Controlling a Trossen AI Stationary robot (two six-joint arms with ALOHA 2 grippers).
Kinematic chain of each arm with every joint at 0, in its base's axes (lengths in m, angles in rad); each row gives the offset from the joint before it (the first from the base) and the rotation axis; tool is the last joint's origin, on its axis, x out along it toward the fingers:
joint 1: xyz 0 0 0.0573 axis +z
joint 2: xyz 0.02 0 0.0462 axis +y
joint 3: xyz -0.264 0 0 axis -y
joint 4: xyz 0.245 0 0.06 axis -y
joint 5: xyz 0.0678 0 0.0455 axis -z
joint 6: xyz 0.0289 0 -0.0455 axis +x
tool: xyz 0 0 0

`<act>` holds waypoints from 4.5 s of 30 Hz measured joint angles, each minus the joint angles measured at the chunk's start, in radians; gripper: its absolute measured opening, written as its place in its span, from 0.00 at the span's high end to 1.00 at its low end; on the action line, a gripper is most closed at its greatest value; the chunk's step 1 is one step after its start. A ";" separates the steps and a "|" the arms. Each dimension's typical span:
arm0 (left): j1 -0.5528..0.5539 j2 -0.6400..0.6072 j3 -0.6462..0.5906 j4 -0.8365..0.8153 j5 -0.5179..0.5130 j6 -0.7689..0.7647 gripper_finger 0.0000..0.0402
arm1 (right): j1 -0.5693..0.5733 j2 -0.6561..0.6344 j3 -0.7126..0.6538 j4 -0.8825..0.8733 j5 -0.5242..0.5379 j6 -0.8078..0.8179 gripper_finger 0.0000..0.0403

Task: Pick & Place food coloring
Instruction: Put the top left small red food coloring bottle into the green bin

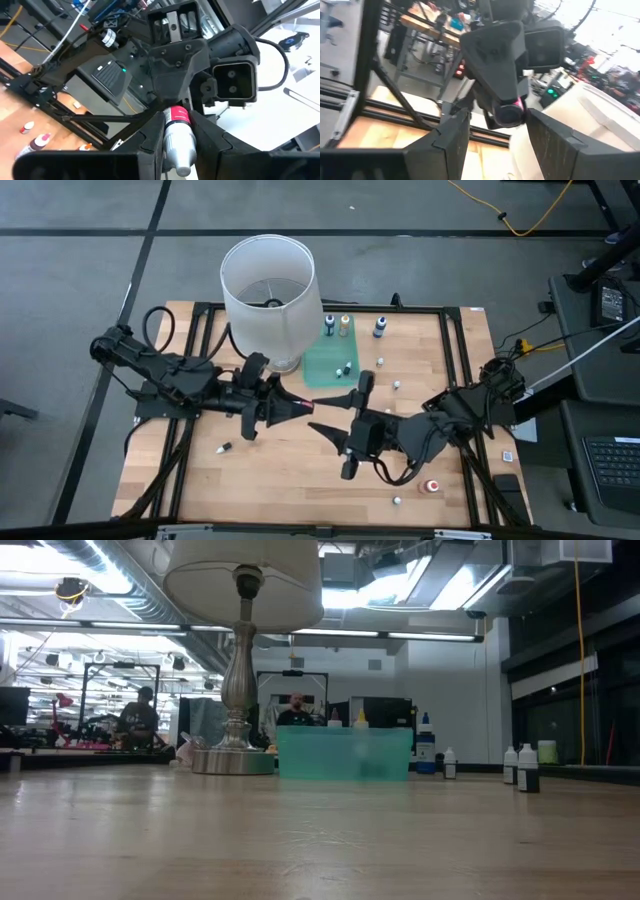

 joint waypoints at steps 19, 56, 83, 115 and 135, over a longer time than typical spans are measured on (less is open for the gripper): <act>0.000 0.000 0.000 -0.013 0.001 -0.004 0.83 | -0.006 0.000 0.000 0.005 0.011 0.002 0.51; -0.052 0.280 0.000 -0.220 -0.502 -0.162 0.83 | 0.345 -0.063 0.000 -0.305 0.754 0.315 0.51; 0.138 0.566 0.000 -0.017 -0.469 -0.186 0.83 | 0.414 -0.062 0.000 -0.323 0.708 0.289 0.51; -0.087 0.116 0.000 0.035 -0.155 -0.061 0.83 | 0.145 0.029 0.000 -0.033 0.079 0.078 0.51; -0.087 0.116 0.000 0.103 -0.077 -0.030 0.83 | 0.077 0.029 0.000 -0.046 0.044 0.076 0.57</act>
